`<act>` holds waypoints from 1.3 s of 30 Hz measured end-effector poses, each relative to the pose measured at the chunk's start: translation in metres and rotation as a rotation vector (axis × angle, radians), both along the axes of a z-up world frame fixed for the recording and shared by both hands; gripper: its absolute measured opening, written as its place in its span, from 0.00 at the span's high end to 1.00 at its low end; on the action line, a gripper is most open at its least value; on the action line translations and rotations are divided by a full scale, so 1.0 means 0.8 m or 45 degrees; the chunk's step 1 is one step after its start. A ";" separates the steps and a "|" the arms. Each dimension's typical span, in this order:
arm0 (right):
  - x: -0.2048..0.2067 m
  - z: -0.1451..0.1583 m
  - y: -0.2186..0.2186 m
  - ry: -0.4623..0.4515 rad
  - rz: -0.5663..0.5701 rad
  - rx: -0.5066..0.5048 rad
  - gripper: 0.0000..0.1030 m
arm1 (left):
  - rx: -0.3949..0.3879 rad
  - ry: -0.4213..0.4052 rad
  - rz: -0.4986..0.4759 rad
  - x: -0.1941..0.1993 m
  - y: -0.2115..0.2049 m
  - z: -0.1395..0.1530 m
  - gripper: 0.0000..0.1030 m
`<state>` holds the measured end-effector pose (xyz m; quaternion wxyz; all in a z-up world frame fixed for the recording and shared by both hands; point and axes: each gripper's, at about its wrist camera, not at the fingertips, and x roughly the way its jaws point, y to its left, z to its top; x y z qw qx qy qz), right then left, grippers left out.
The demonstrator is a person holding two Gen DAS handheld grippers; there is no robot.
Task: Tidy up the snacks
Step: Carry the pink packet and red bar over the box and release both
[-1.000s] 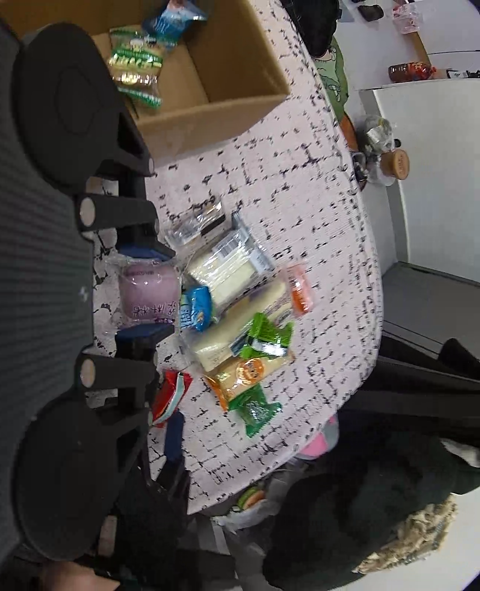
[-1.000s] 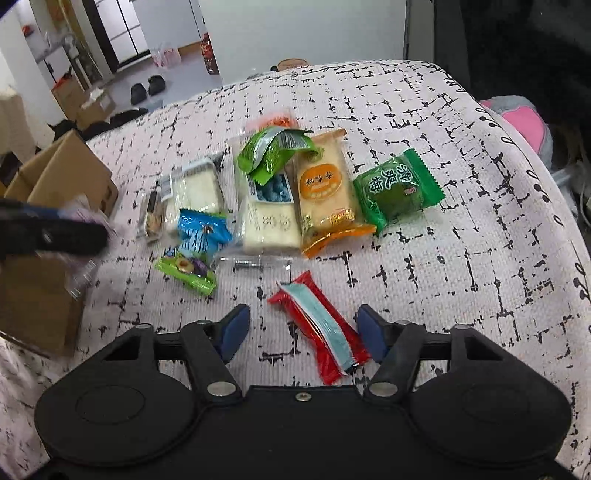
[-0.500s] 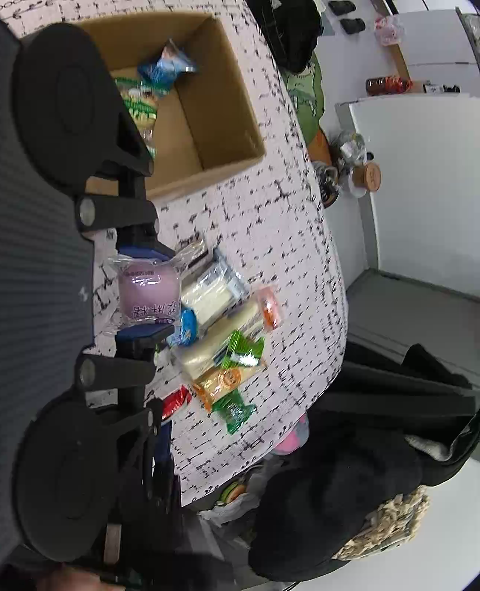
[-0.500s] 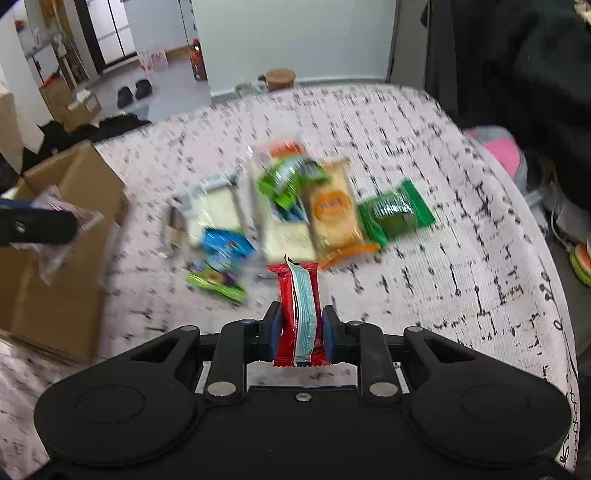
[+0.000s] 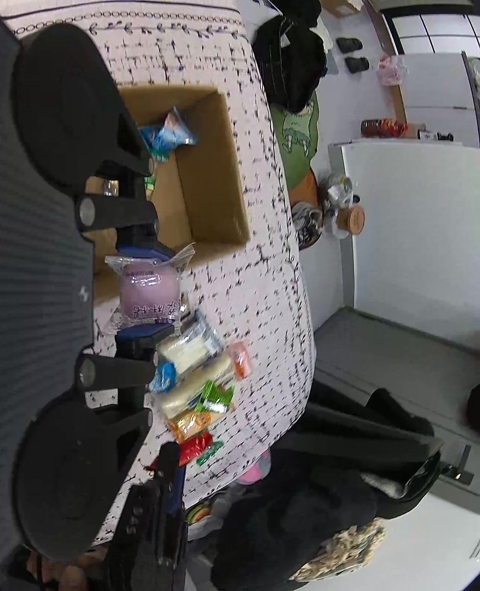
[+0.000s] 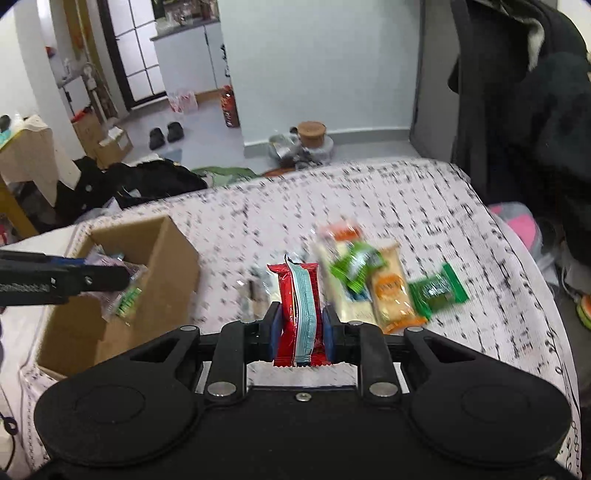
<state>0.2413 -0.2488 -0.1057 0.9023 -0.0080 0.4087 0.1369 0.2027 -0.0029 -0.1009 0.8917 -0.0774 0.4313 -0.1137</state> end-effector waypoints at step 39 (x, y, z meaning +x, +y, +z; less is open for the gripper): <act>0.027 -0.003 0.166 0.028 0.241 0.175 0.78 | -0.015 0.036 0.310 -0.002 0.126 -0.029 0.62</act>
